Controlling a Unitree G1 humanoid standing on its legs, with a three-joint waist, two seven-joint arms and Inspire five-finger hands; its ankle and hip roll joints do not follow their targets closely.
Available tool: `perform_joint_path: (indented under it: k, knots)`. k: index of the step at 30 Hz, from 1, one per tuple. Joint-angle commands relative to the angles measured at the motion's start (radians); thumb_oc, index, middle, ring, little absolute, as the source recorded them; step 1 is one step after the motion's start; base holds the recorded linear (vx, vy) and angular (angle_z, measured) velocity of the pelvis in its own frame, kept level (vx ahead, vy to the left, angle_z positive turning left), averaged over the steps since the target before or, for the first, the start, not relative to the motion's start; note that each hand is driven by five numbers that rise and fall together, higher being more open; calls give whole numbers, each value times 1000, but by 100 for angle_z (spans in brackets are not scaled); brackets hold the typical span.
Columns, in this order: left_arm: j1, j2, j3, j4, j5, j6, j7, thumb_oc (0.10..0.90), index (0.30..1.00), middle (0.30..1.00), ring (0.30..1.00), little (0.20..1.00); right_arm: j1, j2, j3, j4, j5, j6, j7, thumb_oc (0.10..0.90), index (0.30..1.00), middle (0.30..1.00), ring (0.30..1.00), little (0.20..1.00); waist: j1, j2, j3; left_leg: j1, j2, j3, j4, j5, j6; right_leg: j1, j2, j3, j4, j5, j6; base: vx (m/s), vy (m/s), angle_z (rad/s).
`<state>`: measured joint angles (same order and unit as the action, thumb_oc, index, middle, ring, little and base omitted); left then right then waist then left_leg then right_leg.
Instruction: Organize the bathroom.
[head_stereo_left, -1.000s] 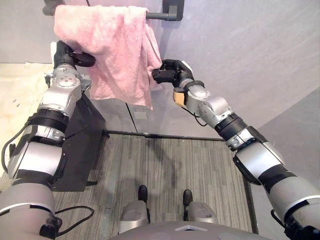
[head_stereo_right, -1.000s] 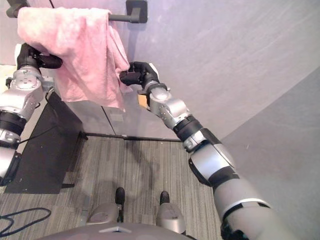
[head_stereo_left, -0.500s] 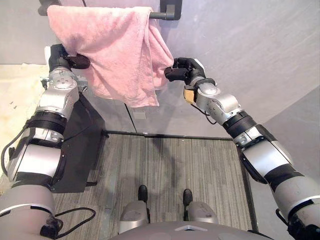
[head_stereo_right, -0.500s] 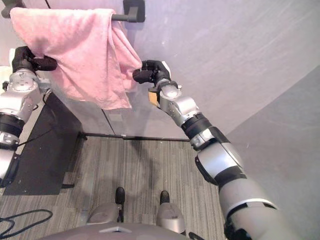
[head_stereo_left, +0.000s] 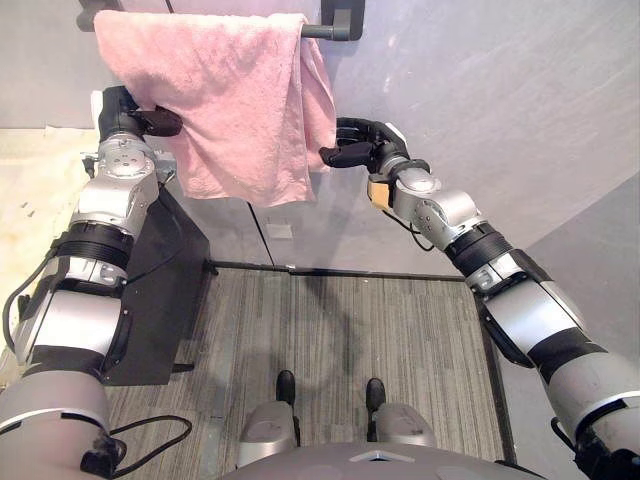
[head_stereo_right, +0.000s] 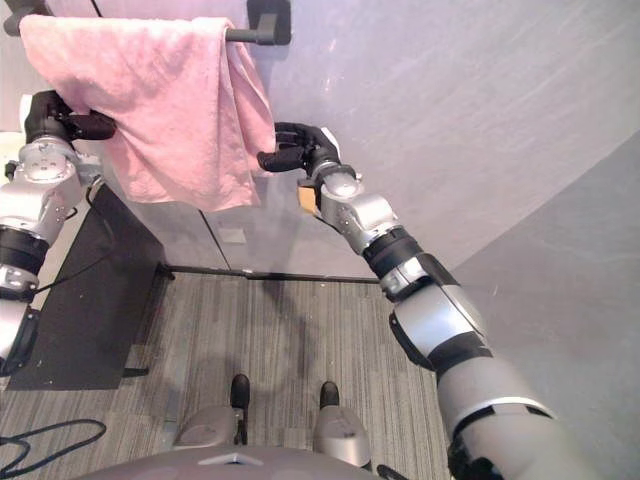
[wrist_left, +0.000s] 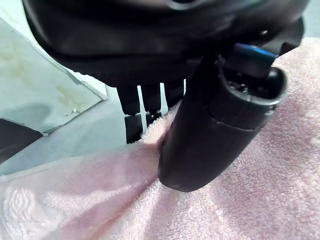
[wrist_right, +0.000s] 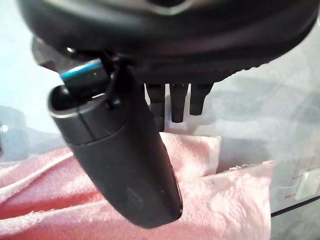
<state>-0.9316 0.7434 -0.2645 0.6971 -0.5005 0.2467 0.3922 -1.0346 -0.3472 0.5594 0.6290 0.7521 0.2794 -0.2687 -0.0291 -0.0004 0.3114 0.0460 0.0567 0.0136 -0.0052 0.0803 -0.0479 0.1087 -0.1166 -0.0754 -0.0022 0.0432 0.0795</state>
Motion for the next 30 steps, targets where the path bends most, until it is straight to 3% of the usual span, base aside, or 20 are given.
perform_joint_path:
  k: [1,4,30]
  knots:
    - [49,41,39,-88,61,-63,21,400,300,300,300,300,-93,12,-2,2,-23,-98,8,800,900,900,900,900,39,47,-146,48,113,59,95,-122,-38,-76,-77,67,85,-51,61,0,0,0]
    - [48,40,36,-89,50,-58,14,400,300,300,300,300,-90,26,1,-7,-31,-127,9,800,900,900,900,900,40,48,-147,47,112,56,96,-122,-38,-77,-77,67,88,-51,61,0,0,0]
    - [112,-34,66,-118,-11,-21,5,400,300,300,300,300,-67,98,2,-13,61,-155,-34,800,900,900,900,900,39,66,-154,53,120,59,98,-120,-43,-69,-81,62,104,-61,59,7,3,0]
